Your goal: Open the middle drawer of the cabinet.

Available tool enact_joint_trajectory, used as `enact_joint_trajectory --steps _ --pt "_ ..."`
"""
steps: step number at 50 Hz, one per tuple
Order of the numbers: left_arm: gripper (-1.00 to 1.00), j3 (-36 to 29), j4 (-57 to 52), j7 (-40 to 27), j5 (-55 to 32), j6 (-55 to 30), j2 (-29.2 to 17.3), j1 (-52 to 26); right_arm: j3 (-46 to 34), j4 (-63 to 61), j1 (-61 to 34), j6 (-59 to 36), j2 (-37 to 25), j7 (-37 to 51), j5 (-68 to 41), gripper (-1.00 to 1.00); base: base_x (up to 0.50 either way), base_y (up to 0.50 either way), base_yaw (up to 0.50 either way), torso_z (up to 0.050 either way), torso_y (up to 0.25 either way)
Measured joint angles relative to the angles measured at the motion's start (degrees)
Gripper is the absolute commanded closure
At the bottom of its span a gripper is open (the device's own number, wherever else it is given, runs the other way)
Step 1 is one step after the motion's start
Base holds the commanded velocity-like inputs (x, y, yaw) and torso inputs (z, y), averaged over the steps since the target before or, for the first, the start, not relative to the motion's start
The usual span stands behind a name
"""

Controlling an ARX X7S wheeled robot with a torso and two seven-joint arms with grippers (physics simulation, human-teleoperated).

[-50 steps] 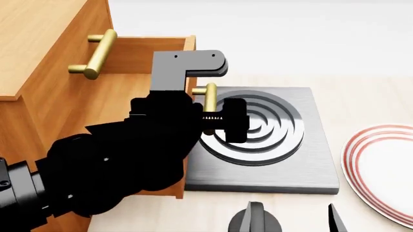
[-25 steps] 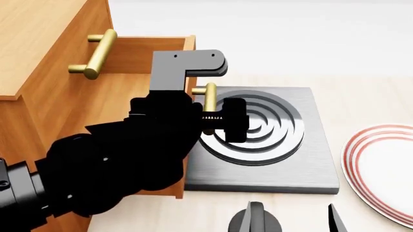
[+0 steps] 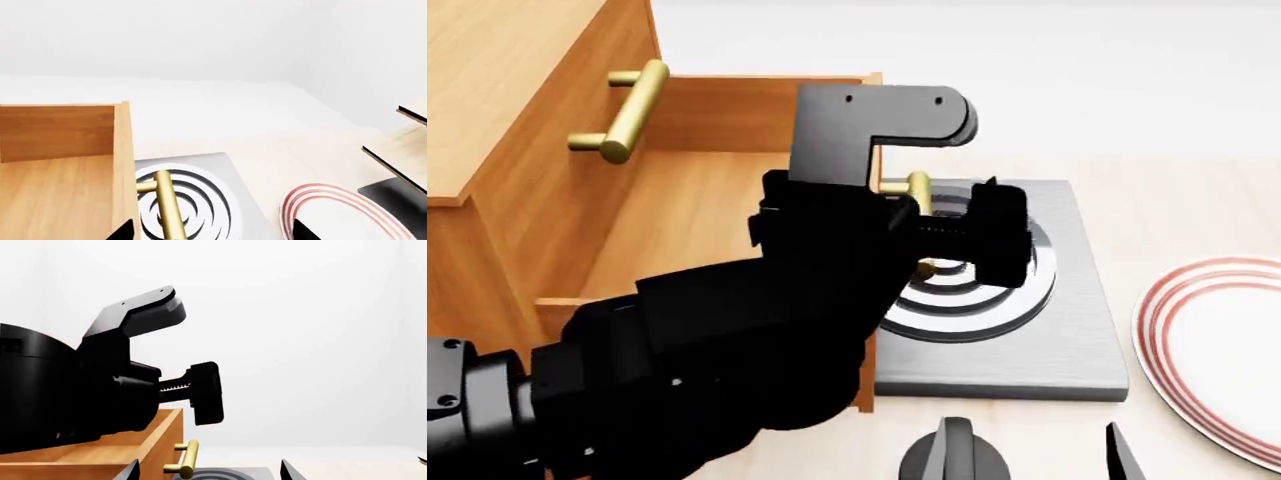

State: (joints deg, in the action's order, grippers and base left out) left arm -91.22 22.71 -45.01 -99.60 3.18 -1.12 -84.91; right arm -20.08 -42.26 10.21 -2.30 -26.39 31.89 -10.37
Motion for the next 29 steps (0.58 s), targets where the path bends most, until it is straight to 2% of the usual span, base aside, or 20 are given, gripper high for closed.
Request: enact_joint_trajectory --steps 20,29 --pt "-1.0 1.0 -3.1 0.9 7.0 3.8 1.0 -1.5 -0.2 0.4 -0.1 0.3 -0.2 0.2 -0.1 -1.0 0.0 0.0 0.0 0.0 0.0" --pt "-1.0 1.2 -1.8 -0.9 7.5 4.1 1.1 -1.5 -0.3 0.2 -0.1 0.2 -0.3 0.3 -0.1 -1.0 0.0 0.0 0.0 0.0 0.0"
